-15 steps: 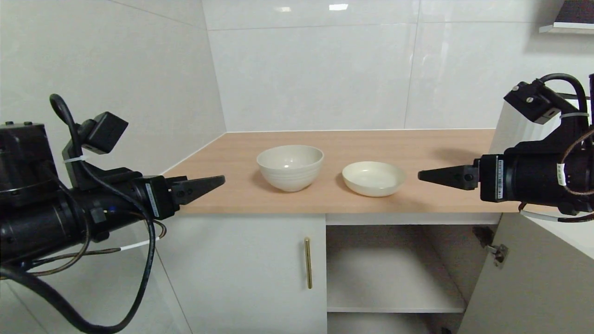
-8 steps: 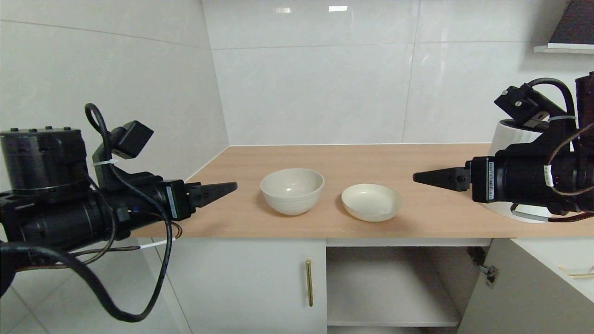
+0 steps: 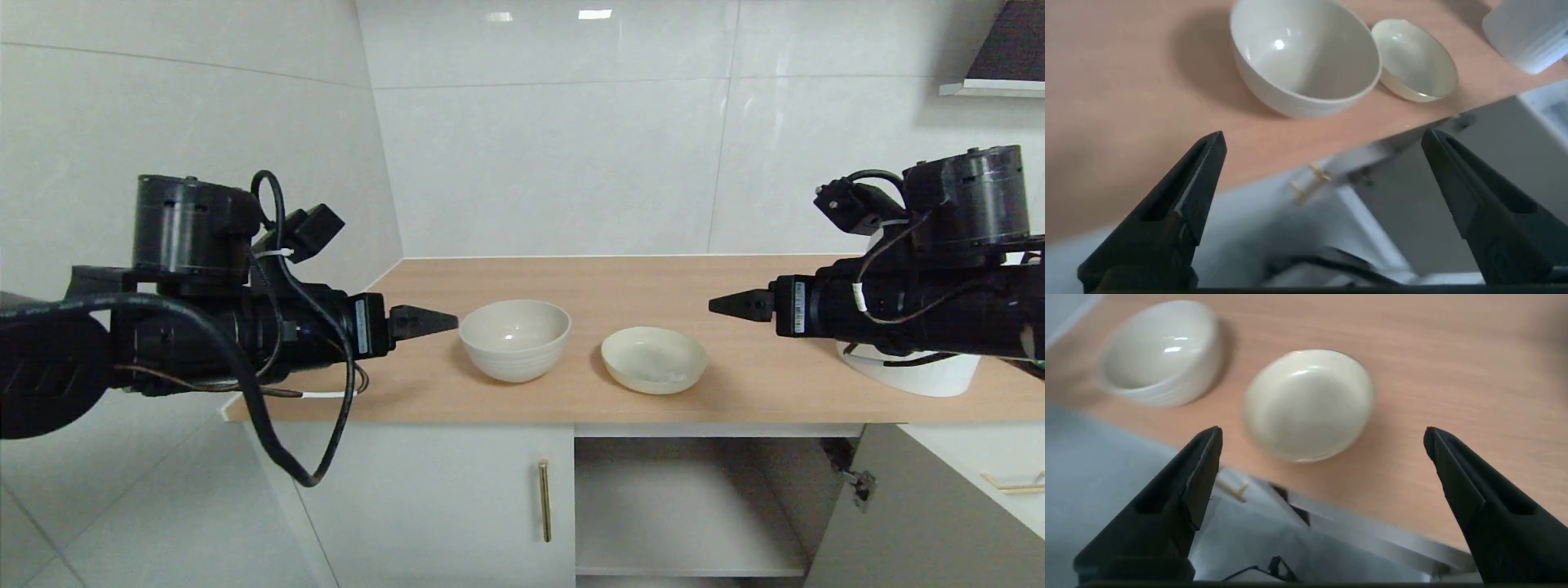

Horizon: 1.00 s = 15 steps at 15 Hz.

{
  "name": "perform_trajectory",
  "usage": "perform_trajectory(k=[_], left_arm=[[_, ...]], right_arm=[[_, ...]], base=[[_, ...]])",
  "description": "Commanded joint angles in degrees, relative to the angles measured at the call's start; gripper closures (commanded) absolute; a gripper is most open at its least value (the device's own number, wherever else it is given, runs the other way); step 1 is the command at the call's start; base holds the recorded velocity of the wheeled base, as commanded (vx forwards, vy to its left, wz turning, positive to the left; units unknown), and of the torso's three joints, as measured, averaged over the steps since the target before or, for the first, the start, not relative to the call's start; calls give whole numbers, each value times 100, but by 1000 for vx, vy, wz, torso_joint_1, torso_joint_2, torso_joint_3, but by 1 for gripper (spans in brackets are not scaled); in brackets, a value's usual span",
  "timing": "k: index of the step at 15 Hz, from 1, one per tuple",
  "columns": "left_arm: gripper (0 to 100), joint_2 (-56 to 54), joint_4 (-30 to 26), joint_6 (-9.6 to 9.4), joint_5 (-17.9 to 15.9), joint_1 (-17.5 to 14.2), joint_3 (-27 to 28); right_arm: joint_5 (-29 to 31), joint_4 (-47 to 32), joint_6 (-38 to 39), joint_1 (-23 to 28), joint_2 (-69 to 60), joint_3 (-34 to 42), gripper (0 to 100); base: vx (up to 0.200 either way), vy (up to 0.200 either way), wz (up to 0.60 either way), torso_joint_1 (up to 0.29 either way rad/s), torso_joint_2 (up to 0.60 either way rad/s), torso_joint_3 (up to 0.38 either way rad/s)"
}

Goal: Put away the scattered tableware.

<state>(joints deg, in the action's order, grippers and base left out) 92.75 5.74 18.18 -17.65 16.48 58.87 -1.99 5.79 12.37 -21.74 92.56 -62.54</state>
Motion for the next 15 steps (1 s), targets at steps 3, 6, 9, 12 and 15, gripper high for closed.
perform_trajectory(k=[3, 6, 9, 12, 15], left_arm=[[0, 639, -1198, 1285, 807, 321, 1426], [0, 1492, -1163, 1364, 1976, 549, 1830], [0, 1923, -1119, 1584, 2547, 646, 2111], [0, 2063, -1119, 1593, 2618, 672, 2155], [0, 2274, -1102, 1601, 2644, 742, 2155]], right_arm=[[269, 10, 63, 38, 403, -101, 0], [392, 54, 143, 20, 508, -145, 0], [392, 54, 143, 11, 482, -127, 0], [401, 54, 143, 11, 482, -118, 0], [392, 54, 143, 11, 482, -110, 0]], base=[[0, 0, 0, 0, 0, 0], [0, 0, 0, 0, 0, 0], [0, 0, 0, 0, 0, 0], [0, 0, 0, 0, 0, 0], [0, 0, 0, 0, 0, 0]])
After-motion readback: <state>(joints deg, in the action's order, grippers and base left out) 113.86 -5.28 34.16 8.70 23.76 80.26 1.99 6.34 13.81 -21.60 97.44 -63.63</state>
